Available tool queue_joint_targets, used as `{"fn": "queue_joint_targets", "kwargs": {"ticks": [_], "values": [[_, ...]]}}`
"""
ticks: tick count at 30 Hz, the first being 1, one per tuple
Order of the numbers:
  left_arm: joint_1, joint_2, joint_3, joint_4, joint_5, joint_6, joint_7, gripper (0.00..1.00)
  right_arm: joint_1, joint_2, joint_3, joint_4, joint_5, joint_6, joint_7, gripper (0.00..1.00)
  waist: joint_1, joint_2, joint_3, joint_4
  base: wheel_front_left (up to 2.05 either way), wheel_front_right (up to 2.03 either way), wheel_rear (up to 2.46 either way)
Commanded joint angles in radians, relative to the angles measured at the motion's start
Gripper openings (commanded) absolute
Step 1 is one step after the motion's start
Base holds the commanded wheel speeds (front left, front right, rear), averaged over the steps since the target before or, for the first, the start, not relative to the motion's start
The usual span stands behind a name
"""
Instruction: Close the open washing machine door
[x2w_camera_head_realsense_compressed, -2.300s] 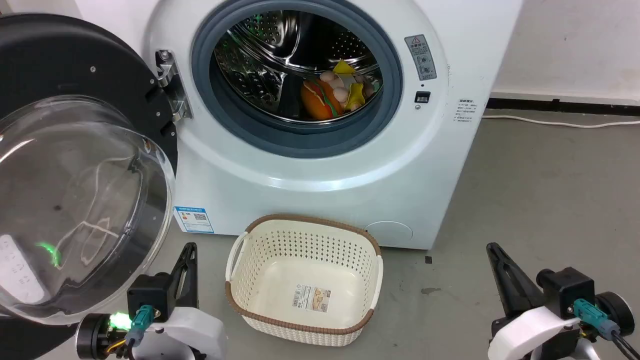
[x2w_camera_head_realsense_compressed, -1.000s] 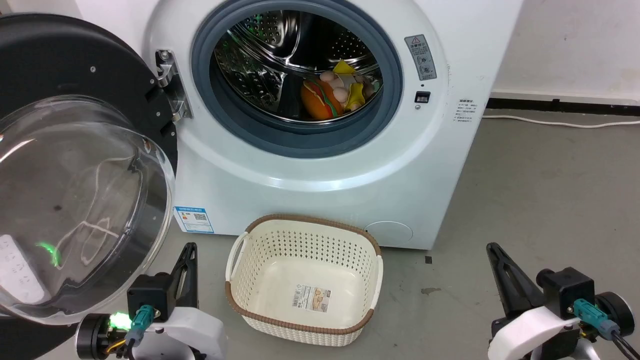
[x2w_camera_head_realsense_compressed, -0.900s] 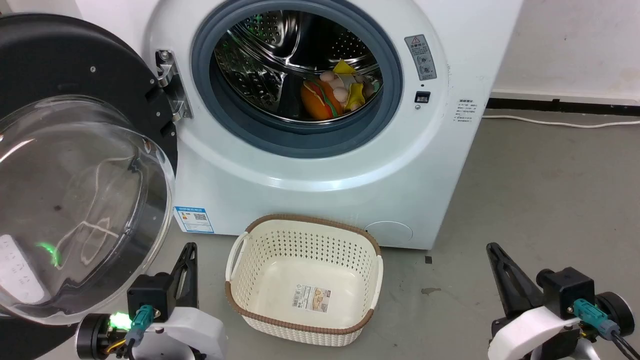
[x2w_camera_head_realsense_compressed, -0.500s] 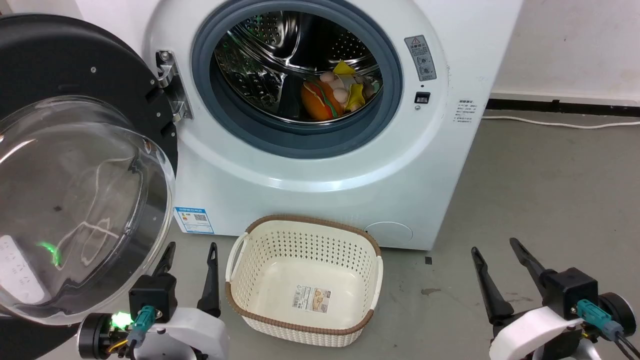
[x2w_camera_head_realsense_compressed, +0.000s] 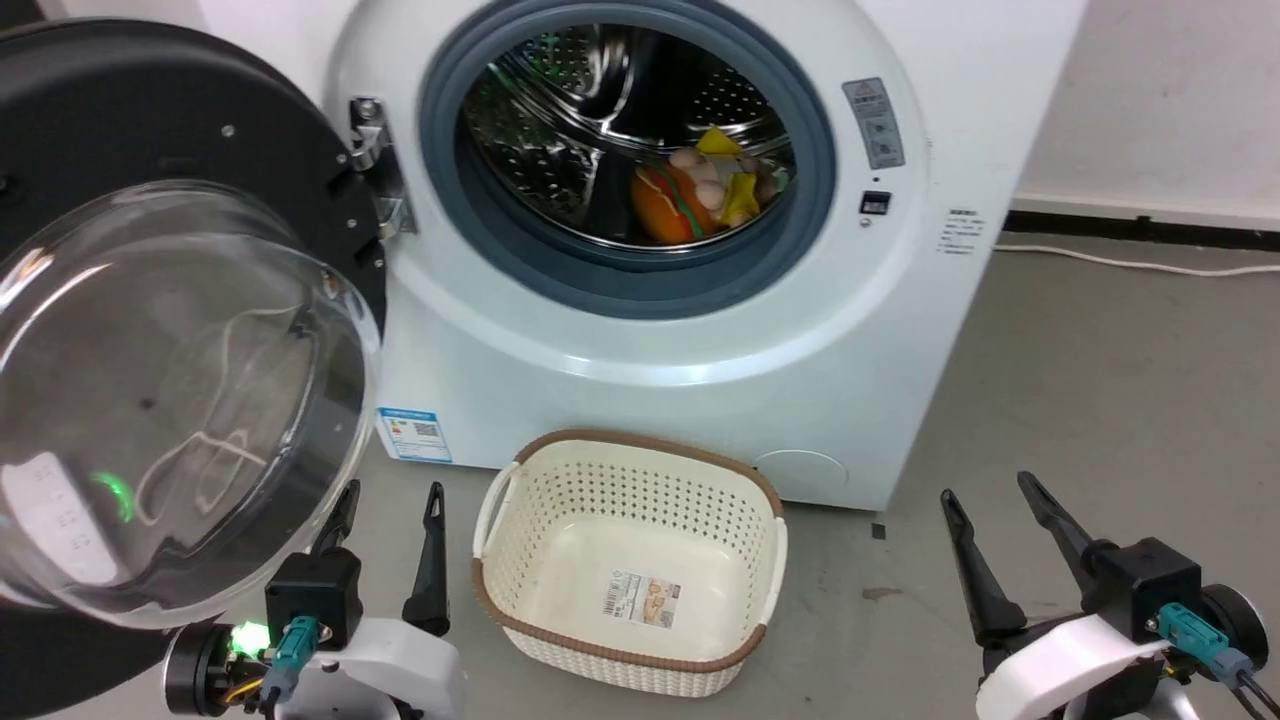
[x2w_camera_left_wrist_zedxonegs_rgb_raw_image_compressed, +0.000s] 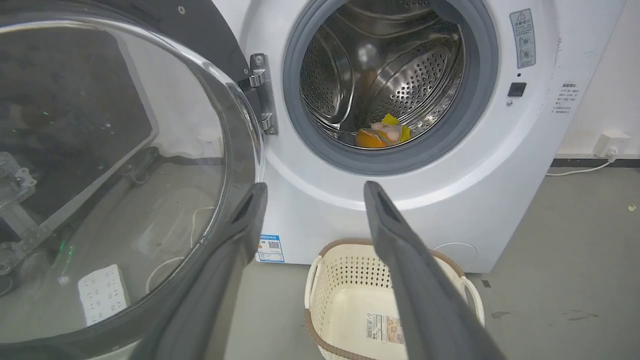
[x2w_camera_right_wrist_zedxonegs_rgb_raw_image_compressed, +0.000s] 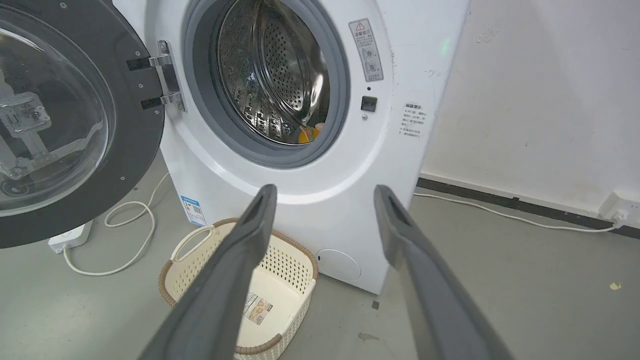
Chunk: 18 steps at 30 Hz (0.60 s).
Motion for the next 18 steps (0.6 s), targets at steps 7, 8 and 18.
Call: {"fn": "queue_joint_targets", "kwargs": {"ticks": [7, 8, 18], "values": [[0.001, 0.003, -0.007, 0.003, -0.002, 0.003, -0.024, 1.00, 0.006, 0.001, 0.011, -0.001, 0.007, 0.000, -0.023, 1.00, 0.0000, 0.0000, -0.005, 0.048, 0.00, 0.00, 0.00], [0.001, 0.003, -0.008, 0.002, -0.002, 0.003, -0.026, 1.00, 0.006, 0.001, 0.013, 0.000, 0.005, 0.000, -0.026, 1.00, 0.0000, 0.0000, -0.006, 0.055, 0.00, 0.00, 0.00], [0.005, 0.005, -0.010, -0.009, -0.004, 0.011, -0.049, 1.00, -0.007, 0.001, 0.045, 0.017, 0.010, 0.000, -0.049, 1.00, 0.0000, 0.0000, -0.002, 0.119, 0.00, 0.00, 0.00]]}}
